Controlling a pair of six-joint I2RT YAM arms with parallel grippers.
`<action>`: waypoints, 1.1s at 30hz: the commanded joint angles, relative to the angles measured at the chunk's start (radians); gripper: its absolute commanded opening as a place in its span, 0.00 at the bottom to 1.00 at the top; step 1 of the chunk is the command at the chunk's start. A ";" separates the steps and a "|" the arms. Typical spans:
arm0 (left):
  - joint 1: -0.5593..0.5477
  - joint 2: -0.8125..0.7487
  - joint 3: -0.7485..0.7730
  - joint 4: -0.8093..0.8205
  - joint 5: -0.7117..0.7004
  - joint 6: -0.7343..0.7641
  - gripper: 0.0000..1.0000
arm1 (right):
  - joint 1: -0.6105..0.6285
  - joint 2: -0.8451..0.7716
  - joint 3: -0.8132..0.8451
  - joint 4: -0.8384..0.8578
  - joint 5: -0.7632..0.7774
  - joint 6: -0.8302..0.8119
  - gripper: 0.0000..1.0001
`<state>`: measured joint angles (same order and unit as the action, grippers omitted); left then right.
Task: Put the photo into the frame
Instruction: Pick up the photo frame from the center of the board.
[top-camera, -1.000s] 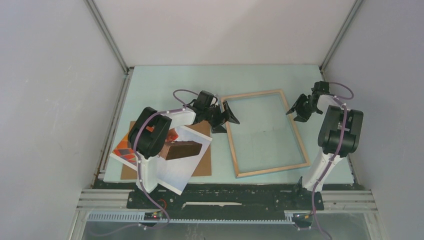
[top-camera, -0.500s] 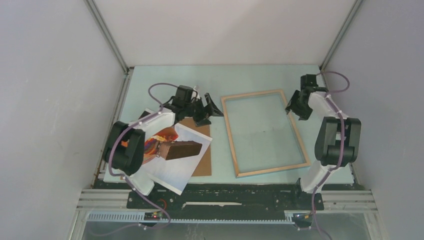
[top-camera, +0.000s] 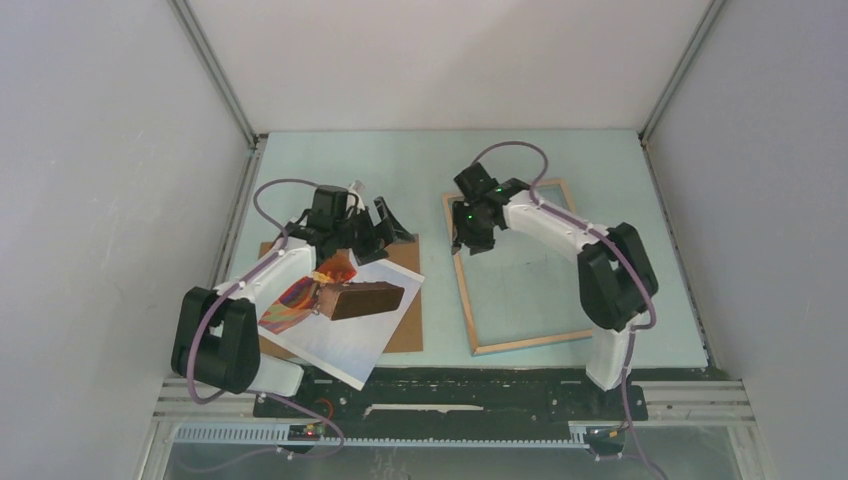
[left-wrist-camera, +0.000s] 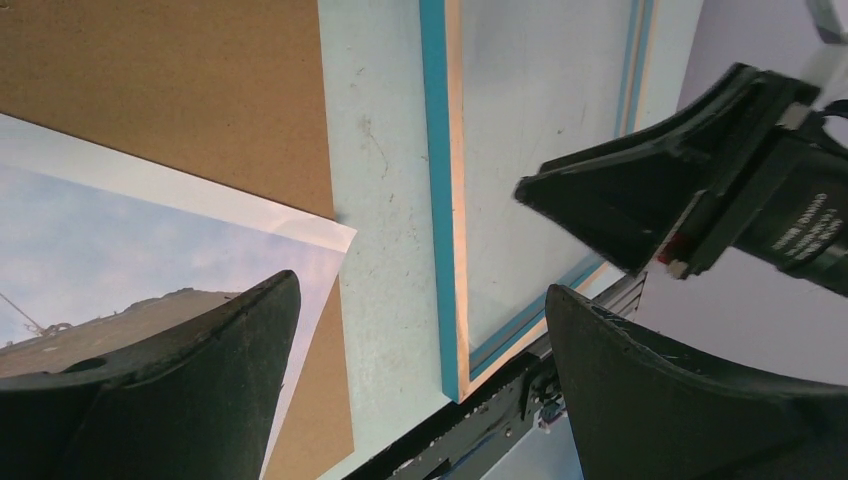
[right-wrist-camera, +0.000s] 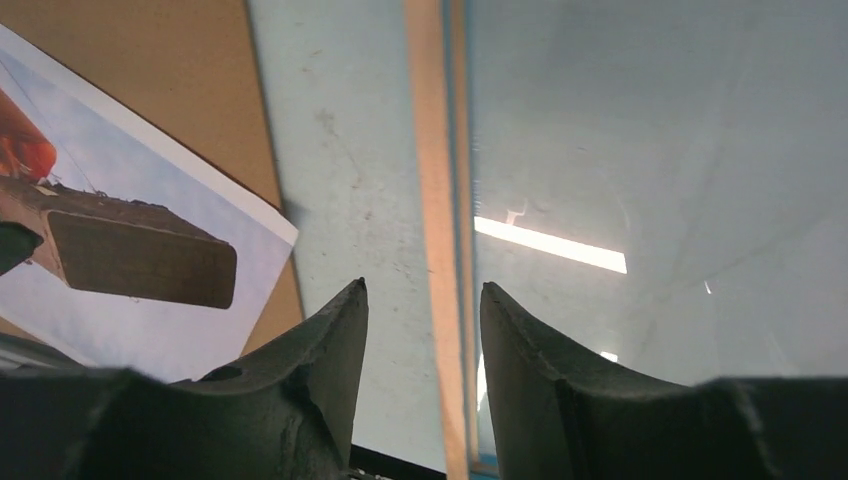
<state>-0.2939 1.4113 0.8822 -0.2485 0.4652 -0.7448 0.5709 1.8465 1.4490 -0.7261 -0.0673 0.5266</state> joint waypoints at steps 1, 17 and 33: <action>0.017 -0.051 -0.033 0.013 0.016 0.047 0.98 | 0.080 0.082 0.098 -0.091 0.099 0.055 0.53; 0.047 -0.048 -0.091 0.075 0.087 0.041 0.98 | 0.167 0.192 0.144 -0.152 0.210 0.088 0.48; 0.048 -0.052 -0.100 0.089 0.096 0.030 0.97 | 0.192 0.238 0.143 -0.138 0.239 0.096 0.33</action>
<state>-0.2565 1.3872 0.8131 -0.1951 0.5365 -0.7170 0.7479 2.0762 1.5635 -0.8619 0.1345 0.5949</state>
